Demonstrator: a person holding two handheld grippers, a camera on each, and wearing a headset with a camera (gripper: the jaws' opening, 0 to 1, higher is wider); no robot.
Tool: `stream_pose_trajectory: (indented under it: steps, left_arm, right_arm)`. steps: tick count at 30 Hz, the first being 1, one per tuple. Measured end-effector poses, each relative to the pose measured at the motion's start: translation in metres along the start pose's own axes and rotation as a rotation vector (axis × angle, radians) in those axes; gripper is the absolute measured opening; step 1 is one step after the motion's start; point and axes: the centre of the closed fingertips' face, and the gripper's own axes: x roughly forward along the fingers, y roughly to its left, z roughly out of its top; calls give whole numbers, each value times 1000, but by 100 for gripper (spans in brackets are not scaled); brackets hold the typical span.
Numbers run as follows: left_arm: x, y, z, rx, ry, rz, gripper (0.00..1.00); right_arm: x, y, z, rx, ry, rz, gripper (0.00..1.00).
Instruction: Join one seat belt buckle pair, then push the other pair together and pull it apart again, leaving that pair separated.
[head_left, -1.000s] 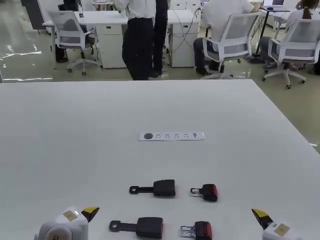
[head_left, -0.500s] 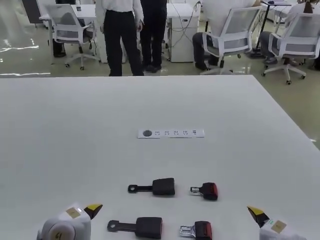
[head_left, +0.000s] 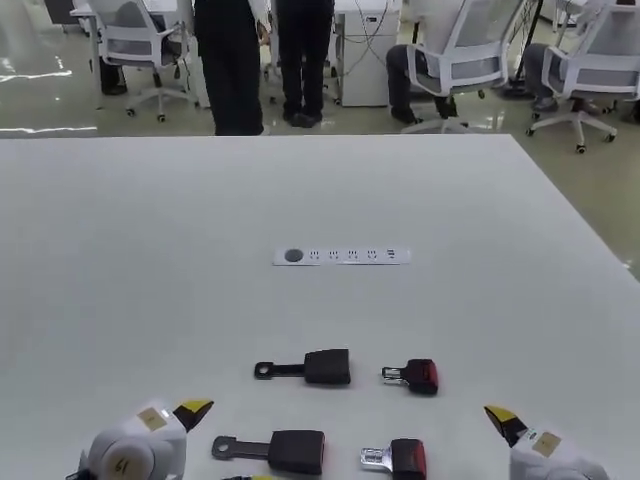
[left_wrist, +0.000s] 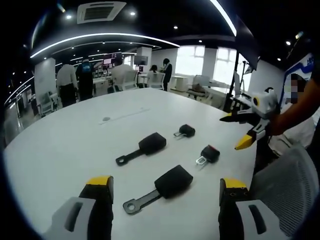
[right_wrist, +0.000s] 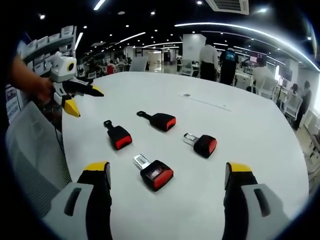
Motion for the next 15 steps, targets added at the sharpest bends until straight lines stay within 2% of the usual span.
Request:
stream_pose_trajectory:
  steps: [15]
  left_arm:
    - [19, 4, -4, 50, 30, -51, 85]
  right_arm:
    - [19, 3, 1, -6, 36, 55, 90]
